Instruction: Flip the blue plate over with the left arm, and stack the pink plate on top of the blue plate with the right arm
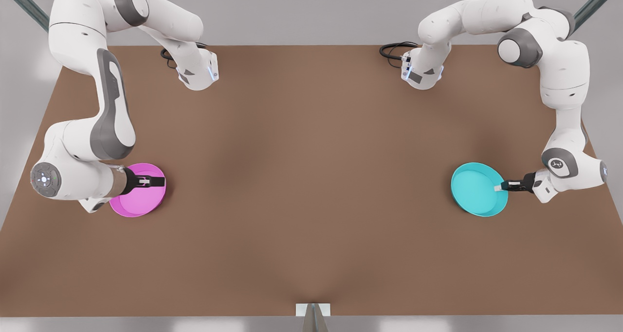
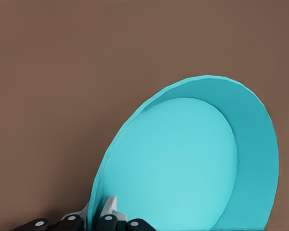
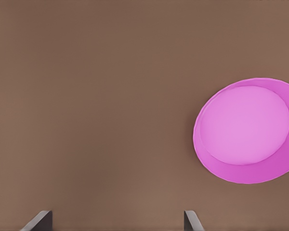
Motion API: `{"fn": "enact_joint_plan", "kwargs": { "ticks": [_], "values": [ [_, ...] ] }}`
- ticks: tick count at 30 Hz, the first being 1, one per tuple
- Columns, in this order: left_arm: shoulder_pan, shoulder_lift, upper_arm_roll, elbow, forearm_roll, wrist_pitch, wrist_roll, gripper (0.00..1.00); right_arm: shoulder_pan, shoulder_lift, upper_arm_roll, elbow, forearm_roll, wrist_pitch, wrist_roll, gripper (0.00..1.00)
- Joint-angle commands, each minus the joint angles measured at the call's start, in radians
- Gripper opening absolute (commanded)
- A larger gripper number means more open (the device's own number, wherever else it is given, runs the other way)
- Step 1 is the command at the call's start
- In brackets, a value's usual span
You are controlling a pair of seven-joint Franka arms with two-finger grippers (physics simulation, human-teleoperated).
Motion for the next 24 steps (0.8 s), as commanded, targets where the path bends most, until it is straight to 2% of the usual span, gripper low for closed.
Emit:
{"fn": "enact_joint_plan", "kwargs": {
  "ticks": [1, 19, 24],
  "values": [
    [0.000, 0.000, 0.000, 0.001, -0.020, -0.003, 0.002, 0.27, 0.000, 0.000, 0.000, 0.000, 0.000, 0.000, 0.000, 1.00],
    [-0.001, -0.031, 0.009, 0.019, -0.017, -0.050, -0.004, 0.26, 0.031, 0.018, 0.000, 0.037, 0.000, 0.015, 0.012, 1.00],
    [-0.054, -0.041, 0.008, 0.075, 0.067, -0.095, -0.066, 0.25, 0.060, 0.070, 0.000, 0.043, 0.000, 0.020, 0.020, 1.00]
  ]
}}
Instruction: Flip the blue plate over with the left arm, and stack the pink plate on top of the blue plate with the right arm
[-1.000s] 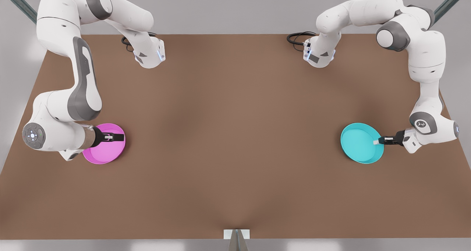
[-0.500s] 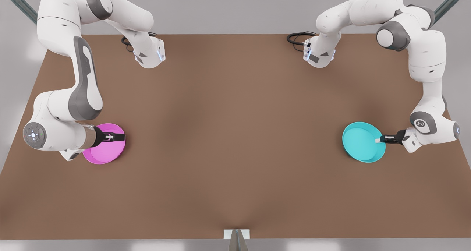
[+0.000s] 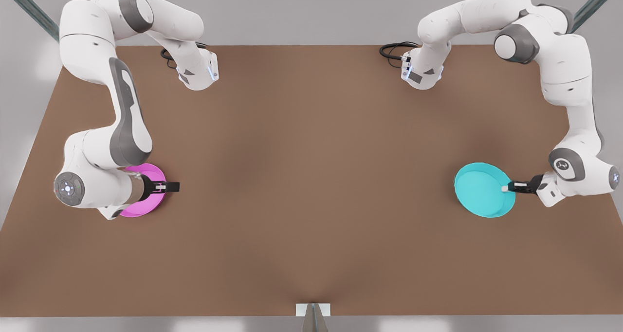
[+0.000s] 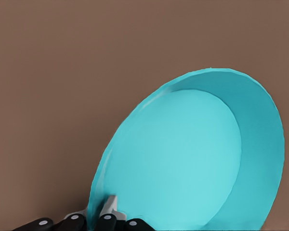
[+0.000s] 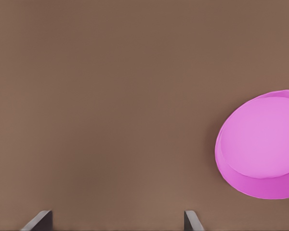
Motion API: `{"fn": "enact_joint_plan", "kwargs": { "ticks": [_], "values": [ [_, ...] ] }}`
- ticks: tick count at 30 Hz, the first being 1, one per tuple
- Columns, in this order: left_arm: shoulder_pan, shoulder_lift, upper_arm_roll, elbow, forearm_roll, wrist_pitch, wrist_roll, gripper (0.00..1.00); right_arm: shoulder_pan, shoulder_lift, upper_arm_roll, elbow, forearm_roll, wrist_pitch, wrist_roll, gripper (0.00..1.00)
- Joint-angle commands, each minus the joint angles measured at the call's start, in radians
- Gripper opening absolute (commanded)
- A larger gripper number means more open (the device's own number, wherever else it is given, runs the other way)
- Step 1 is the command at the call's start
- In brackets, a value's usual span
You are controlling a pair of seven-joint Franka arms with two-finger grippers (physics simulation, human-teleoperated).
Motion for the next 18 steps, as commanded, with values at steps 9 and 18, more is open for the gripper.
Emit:
{"fn": "enact_joint_plan", "kwargs": {
  "ticks": [9, 18],
  "values": [
    [-0.057, -0.006, -0.007, 0.077, 0.047, -0.069, -0.138, 0.22, -0.027, -0.001, 0.000, -0.055, -0.009, 0.043, -0.012, 1.00],
    [-0.142, -0.041, -0.075, 0.148, 0.145, -0.237, -0.411, 0.21, -0.012, -0.001, 0.000, -0.055, -0.003, 0.044, 0.000, 1.00]
  ]
}}
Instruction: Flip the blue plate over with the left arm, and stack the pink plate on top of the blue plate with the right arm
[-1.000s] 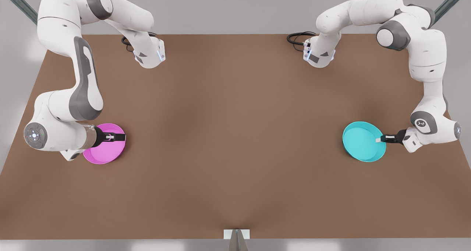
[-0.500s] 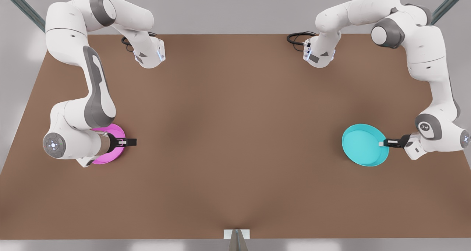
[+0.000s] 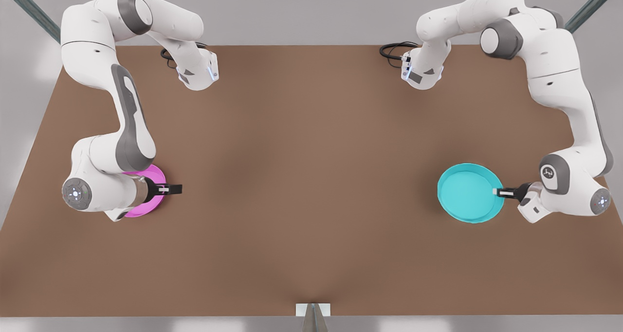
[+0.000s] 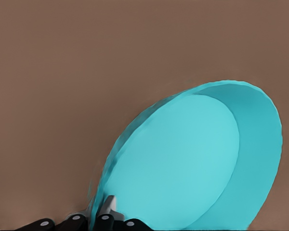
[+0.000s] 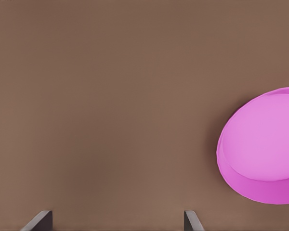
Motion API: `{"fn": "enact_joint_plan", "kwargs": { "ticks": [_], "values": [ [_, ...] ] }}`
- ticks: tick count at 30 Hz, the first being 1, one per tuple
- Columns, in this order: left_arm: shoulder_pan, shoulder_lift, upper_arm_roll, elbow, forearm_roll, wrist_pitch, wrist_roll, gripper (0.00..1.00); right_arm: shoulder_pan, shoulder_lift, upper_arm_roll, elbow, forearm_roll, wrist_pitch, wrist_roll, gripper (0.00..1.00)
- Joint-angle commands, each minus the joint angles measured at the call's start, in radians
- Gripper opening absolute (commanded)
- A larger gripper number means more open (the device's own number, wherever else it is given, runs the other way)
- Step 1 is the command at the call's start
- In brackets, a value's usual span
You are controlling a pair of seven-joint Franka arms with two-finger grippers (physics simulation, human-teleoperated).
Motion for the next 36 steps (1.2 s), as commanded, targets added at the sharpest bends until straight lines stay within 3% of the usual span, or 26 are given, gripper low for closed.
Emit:
{"fn": "enact_joint_plan", "kwargs": {
  "ticks": [1, 8, 15, 30, 36],
  "values": [
    [-0.015, 0.000, 0.004, 0.006, -0.064, -0.011, -0.013, 0.21, 0.000, 0.000, 0.000, 0.000, -0.002, 0.000, 0.000, 1.00],
    [-0.056, -0.028, -0.056, 0.008, 0.001, -0.073, -0.292, 0.21, -0.002, 0.000, 0.001, 0.000, 0.000, 0.000, 0.000, 1.00],
    [-0.283, -0.028, -0.056, 0.067, 0.122, -0.165, -0.590, 0.21, -0.007, 0.000, 0.000, 0.000, 0.000, -0.002, -0.002, 1.00],
    [-0.574, -0.025, -0.053, 0.170, 0.483, -0.411, -0.951, 0.21, -0.008, 0.000, 0.000, 0.012, -0.009, 0.002, 0.002, 1.00],
    [-0.732, -0.012, -0.053, 0.170, 0.699, -0.458, -1.001, 0.21, -0.204, -0.014, 0.008, -0.101, 0.002, 0.002, -0.124, 1.00]
  ]
}}
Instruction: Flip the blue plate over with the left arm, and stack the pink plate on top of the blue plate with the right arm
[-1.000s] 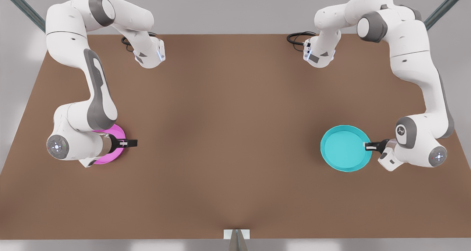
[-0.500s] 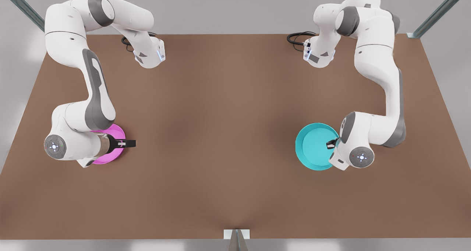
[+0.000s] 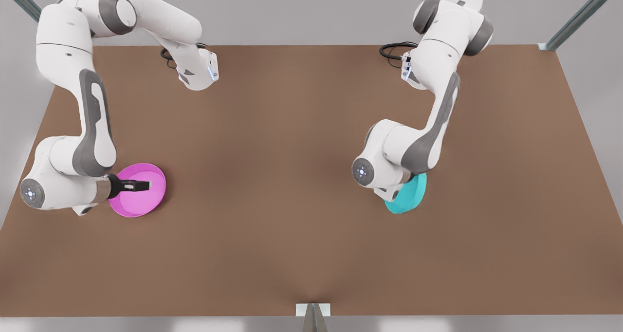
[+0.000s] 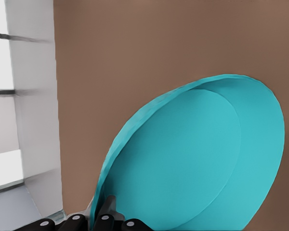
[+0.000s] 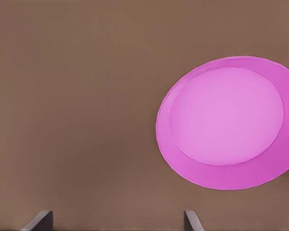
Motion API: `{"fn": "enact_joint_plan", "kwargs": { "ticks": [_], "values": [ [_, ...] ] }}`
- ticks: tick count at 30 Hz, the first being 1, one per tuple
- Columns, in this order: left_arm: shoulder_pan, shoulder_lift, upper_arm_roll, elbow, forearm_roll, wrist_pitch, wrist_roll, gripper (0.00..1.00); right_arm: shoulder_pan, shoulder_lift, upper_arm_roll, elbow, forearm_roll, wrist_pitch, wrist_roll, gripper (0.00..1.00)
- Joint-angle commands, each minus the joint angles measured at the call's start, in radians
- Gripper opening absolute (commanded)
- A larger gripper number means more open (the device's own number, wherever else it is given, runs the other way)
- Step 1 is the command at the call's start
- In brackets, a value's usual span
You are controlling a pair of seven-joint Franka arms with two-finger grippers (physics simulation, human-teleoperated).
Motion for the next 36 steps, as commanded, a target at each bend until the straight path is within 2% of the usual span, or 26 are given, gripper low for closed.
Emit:
{"fn": "enact_joint_plan", "kwargs": {
  "ticks": [1, 2, 3, 4, 5, 7, 11, 15, 26, 33, 36],
  "values": [
    [-0.017, 0.003, 0.000, 0.000, 0.074, 0.000, -0.003, 0.21, -0.011, -0.007, 0.000, -0.001, 0.002, -0.006, -0.015, 1.00],
    [-0.022, 0.006, -0.001, -0.002, 0.097, -0.009, -0.023, 0.21, -0.034, -0.013, 0.003, -0.013, 0.004, -0.026, -0.025, 1.00],
    [-0.067, 0.014, 0.000, -0.002, 0.123, -0.022, -0.033, 0.21, -0.106, -0.019, 0.063, -0.034, 0.007, -0.021, -0.036, 1.00],
    [-0.086, 0.017, 0.000, -0.002, 0.132, -0.032, -0.061, 0.21, -0.135, -0.040, 0.080, -0.073, -0.002, -0.011, -0.062, 1.00],
    [-0.108, 0.021, 0.000, -0.002, 0.149, -0.045, -0.079, 0.21, -0.163, -0.114, 0.089, -0.218, 0.002, 0.115, -0.076, 1.00],
    [-0.151, 0.034, 0.000, -0.002, 0.174, -0.066, -0.112, 0.21, -0.220, -0.130, 0.144, -0.277, 0.002, 0.178, -0.104, 1.00],
    [-0.232, 0.066, 0.000, -0.005, 0.197, -0.100, -0.214, 0.21, -0.223, -0.130, 0.143, -0.318, -0.013, 0.249, -0.148, 1.00],
    [-0.298, 0.104, 0.000, -0.005, 0.204, -0.137, -0.316, 0.21, -0.226, -0.127, 0.143, -0.317, -0.042, 0.276, -0.147, 1.00],
    [-0.435, 0.221, 0.000, -0.005, 0.430, -0.238, -0.330, 0.21, -0.246, -0.102, 0.141, -0.254, -0.067, 0.287, -0.208, 1.00],
    [-0.496, 0.279, 0.000, -0.005, 0.468, -0.252, -0.342, 0.21, -0.275, -0.061, 0.134, -0.255, -0.068, 0.351, -0.265, 1.00],
    [-0.499, 0.296, 0.000, -0.006, 0.482, -0.262, -0.345, 0.21, -0.272, 0.005, 0.132, -0.220, -0.079, 0.356, -0.269, 1.00]
  ]
}}
